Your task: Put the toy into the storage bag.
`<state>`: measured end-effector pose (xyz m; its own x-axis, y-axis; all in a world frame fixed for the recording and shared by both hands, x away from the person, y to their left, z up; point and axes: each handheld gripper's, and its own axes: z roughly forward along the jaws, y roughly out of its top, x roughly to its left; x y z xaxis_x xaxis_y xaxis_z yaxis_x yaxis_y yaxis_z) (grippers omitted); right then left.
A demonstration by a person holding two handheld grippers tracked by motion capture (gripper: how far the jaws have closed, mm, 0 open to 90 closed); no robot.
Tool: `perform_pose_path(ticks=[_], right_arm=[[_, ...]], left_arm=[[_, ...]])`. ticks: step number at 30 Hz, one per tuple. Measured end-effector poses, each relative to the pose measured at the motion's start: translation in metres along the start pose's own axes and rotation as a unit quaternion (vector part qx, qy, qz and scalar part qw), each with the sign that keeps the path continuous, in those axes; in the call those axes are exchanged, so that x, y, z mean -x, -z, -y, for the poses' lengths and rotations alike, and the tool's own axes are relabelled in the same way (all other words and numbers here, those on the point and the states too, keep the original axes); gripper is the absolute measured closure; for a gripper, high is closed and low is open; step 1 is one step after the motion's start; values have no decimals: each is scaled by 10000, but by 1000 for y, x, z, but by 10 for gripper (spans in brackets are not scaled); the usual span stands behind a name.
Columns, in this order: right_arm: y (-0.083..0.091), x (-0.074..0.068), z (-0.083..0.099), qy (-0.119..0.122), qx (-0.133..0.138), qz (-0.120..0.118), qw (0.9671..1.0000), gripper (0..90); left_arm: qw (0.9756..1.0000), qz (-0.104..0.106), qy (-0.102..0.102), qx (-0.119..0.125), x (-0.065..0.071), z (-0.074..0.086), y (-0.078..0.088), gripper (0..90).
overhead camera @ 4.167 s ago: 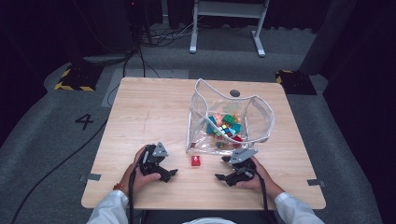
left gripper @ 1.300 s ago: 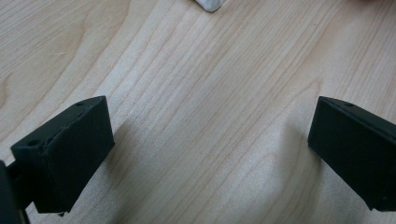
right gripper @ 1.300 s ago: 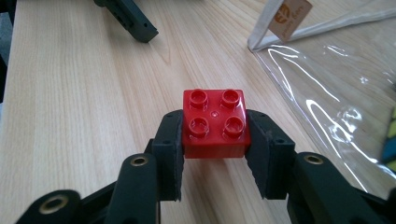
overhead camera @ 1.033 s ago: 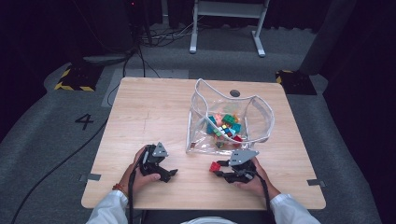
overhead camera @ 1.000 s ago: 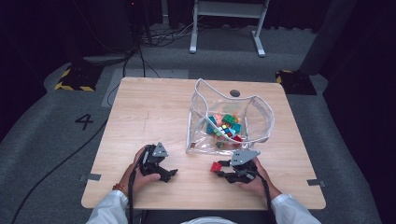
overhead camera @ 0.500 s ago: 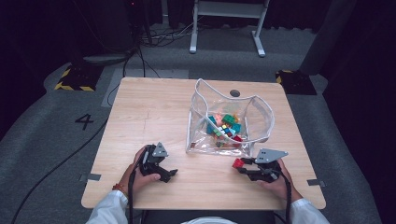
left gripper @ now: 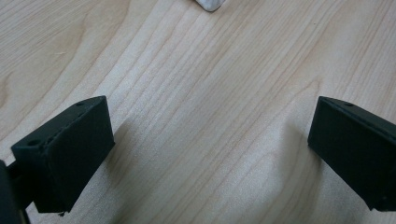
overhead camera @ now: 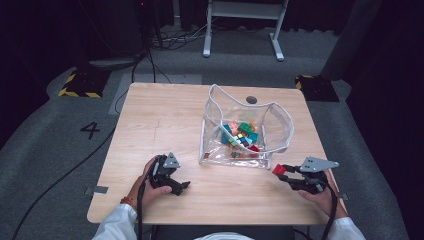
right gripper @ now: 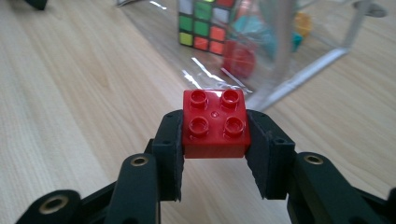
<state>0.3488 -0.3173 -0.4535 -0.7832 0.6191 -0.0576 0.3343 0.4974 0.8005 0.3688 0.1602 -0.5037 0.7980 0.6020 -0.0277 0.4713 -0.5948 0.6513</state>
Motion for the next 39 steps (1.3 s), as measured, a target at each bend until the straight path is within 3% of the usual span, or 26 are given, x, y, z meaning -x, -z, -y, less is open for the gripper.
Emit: perform_pose_path(ticks=[5, 14, 25, 28, 39], right_arm=[[16, 15, -1, -100, 88, 238, 9996, 593], [27, 46, -12, -186, 171, 626, 9977, 592], [47, 70, -52, -192, 541, 849, 9947, 592], [48, 76, -63, -242, 717, 812, 9938, 592], [51, 84, -102, -115, 808, 925, 9924, 592]], left_arm=[[10000, -2, 2, 1, 0, 0, 0, 2], [10000, -1, 1, 0, 0, 0, 0, 2], [10000, 2, -2, 5, 0, 0, 0, 2], [10000, 1, 3, 2, 0, 0, 0, 2], [10000, 14, -1, 1, 0, 0, 0, 1]])
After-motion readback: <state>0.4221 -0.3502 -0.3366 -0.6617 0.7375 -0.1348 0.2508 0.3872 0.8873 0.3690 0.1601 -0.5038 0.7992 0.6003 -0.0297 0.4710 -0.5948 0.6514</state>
